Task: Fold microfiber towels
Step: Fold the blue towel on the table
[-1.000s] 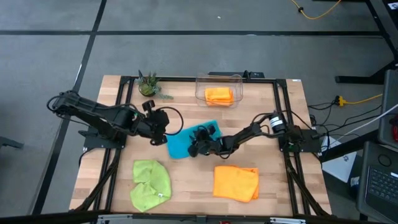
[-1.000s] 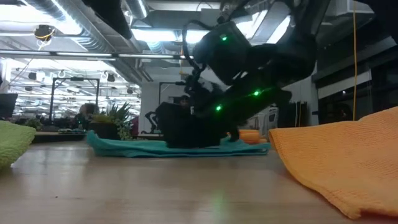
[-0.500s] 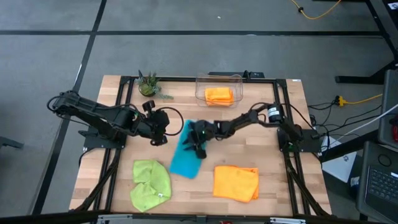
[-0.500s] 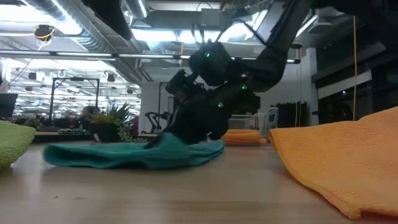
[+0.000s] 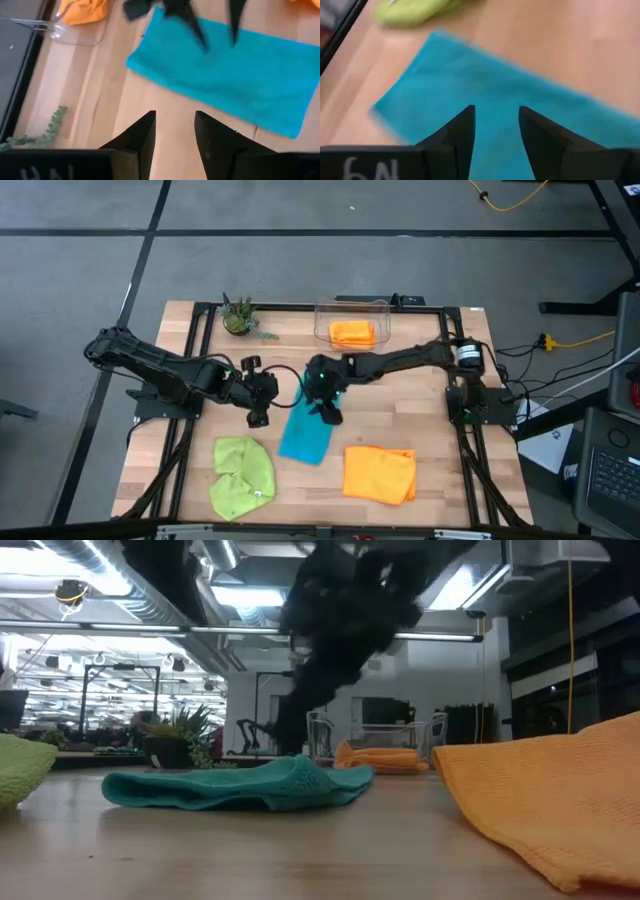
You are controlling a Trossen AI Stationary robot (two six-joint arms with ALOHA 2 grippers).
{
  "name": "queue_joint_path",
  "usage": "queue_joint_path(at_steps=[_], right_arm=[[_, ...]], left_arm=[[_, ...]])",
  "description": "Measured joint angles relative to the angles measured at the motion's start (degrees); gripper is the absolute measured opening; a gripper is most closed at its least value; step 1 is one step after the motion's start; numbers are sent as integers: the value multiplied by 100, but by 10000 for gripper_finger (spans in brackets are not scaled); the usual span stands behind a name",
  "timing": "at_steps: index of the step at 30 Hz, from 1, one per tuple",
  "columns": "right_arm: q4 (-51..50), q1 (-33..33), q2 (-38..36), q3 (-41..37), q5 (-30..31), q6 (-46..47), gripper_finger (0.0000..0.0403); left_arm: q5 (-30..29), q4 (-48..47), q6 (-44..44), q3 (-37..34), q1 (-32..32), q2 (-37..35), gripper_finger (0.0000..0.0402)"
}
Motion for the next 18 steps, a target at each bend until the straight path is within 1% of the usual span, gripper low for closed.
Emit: queue_joint_path(at_steps=[2, 4, 6, 8, 11, 12, 14, 18], right_arm=[[-565, 147, -353, -12, 20, -149, 154], [-926, 328, -688, -30, 176, -90, 154], [-1388, 516, -984, -157, 512, 83, 154], [-1730, 712, -1278, -320, 951, 426, 154], [-2087, 1041, -1840, -606, 1786, 1110, 154], [-2089, 1145, -2041, -711, 2098, 1367, 154], [-2326, 1386, -2410, -984, 2645, 1849, 154], [-2462, 1867, -3224, -1514, 3392, 2817, 154]], left_arm=[[22, 208, 9, -61, -15, 88, 128], [94, 439, 67, -126, -15, 187, 128], [439, 1008, 334, -242, 23, 344, 128], [936, 1664, 808, -445, 68, 556, 128], [1214, 2983, 1564, -735, 128, 958, 128], [1271, 3221, 1772, -814, 141, 1066, 128], [1636, 3855, 2136, -862, 257, 1365, 128], [2455, 4207, 2625, -898, 452, 1899, 128]])
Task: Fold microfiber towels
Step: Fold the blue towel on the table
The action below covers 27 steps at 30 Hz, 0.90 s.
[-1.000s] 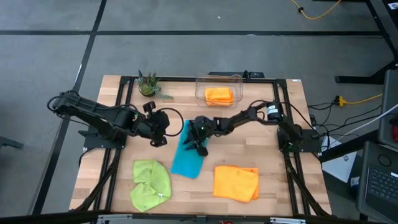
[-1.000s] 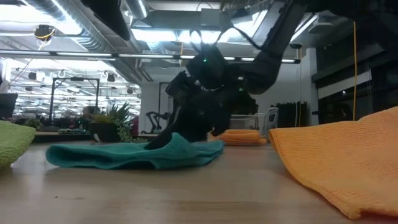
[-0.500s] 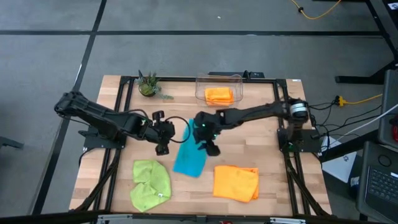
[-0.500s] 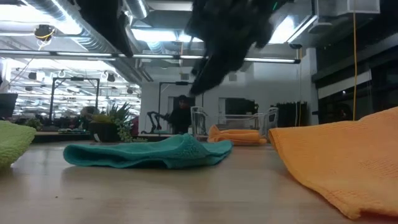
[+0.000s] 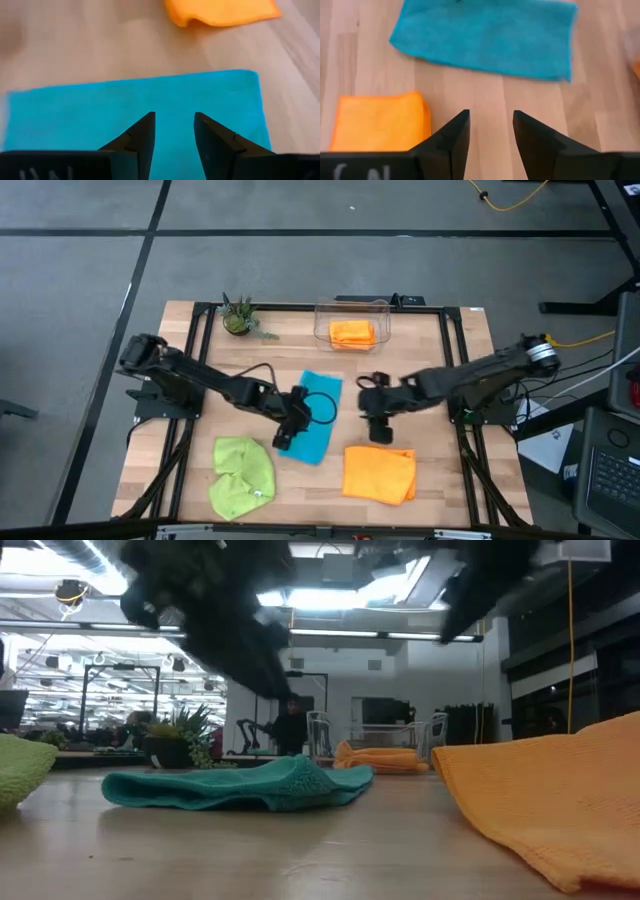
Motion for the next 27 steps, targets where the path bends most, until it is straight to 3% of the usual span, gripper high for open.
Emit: queue_joint_path(at_steps=[8, 12, 15, 19, 23, 27], right_arm=[[52, 816, -1166, -1111, 782, 1464, 154], [95, 1032, -1410, -1407, 1016, 1845, 154], [120, 1107, -1423, -1527, 1161, 1872, 154], [137, 1114, -1375, -1534, 1309, 1854, 154], [130, 1114, -1384, -1537, 1396, 1858, 154], [126, 1144, -1383, -1537, 1456, 1853, 154]], left_arm=[[621, 907, 729, -2, 510, 944, 128], [763, 1213, 1039, 17, 691, 1156, 128], [1258, 1236, 941, -6, 891, 1412, 128], [1444, 1641, 676, 21, 1063, 1724, 124], [1301, 2144, 14, 31, 1143, 1923, 114], [364, 2197, -992, 33, 1129, 1958, 103]])
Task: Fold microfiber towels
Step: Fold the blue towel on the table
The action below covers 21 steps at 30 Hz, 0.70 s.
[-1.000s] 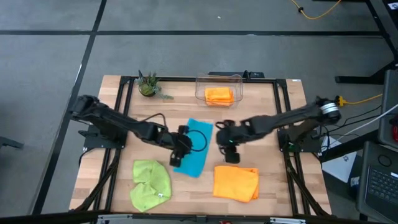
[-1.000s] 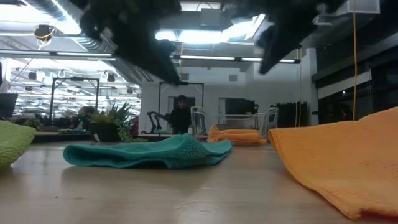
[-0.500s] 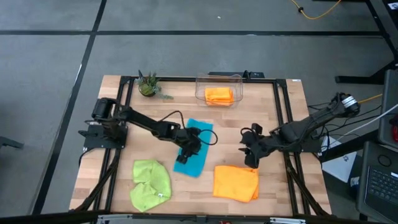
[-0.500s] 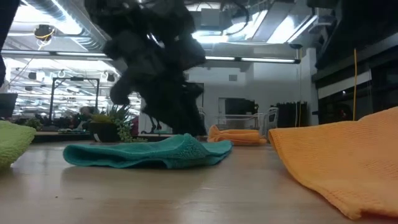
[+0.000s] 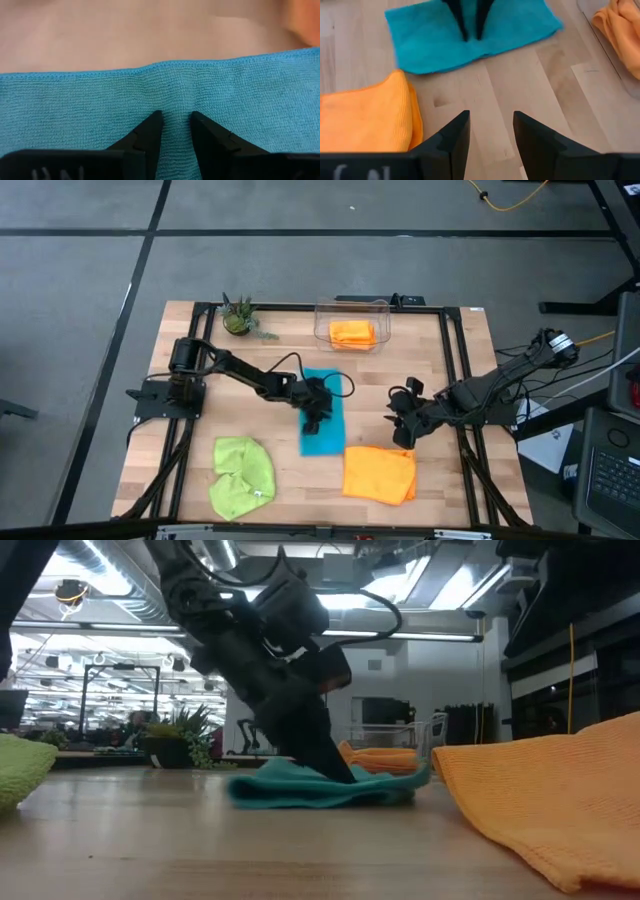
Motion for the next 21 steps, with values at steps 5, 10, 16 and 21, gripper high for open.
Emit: queue_joint_path(at_steps=[5, 10, 16, 21], right_arm=[[-4, 2, 4, 0, 0, -65, 154], [0, 1, 4, 0, 5, -143, 154], [332, 0, 70, 1, 449, -169, 154], [1508, -47, 562, 7, 412, -967, 154]], left_arm=[[-492, -160, -425, -1, -186, -65, 93], [-522, -1032, -422, -57, -392, -666, 92], [-1001, -2489, -852, -45, -489, -1874, 92], [-1003, -2605, -1034, -36, -608, -2423, 110]])
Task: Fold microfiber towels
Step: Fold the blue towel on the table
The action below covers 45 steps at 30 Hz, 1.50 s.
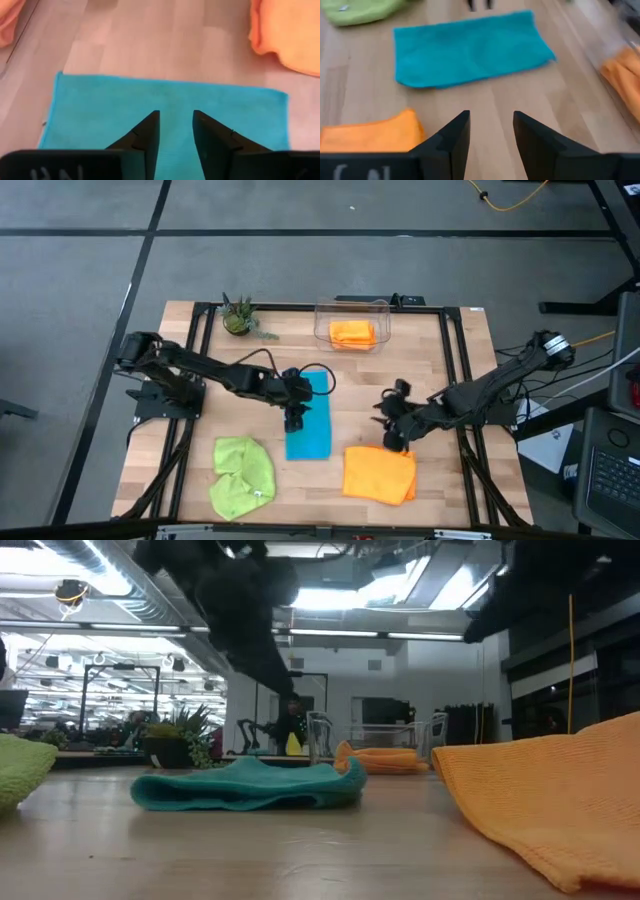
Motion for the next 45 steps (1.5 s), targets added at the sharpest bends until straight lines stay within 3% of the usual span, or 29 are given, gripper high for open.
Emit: queue_joint_path(at_steps=[7, 11, 14, 18, 24, 32, 37, 45], right_arm=[[1858, 0, 1117, 0, -314, -1670, 154], [2890, 0, 1704, 13, -718, -2423, 154], [3127, 26, 2101, 173, -818, -2749, 154], [3129, 97, 2626, 568, -740, -2680, 154], [2979, 100, 3559, 1387, -805, -2493, 161], [1995, 15, 4307, 2565, -1029, -2111, 255], [1739, -2, 4537, 2645, -1155, -1813, 295], [1607, -95, 4850, 2669, -1064, -1327, 290]], left_arm=[[76, 5, -138, -1, -712, -162, 163], [-410, 17, -285, -1, -1369, -119, 186], [-900, 67, -383, 5, -1867, -99, 193], [-1289, 109, -646, 5, -2347, 98, 193], [-1338, 130, -846, 8, -2695, 723, 196], [-1329, 111, -916, 8, -2819, 1003, 197], [-1454, 85, -892, 10, -2816, 1225, 199], [-1664, 154, -843, 21, -2786, 1641, 201]])
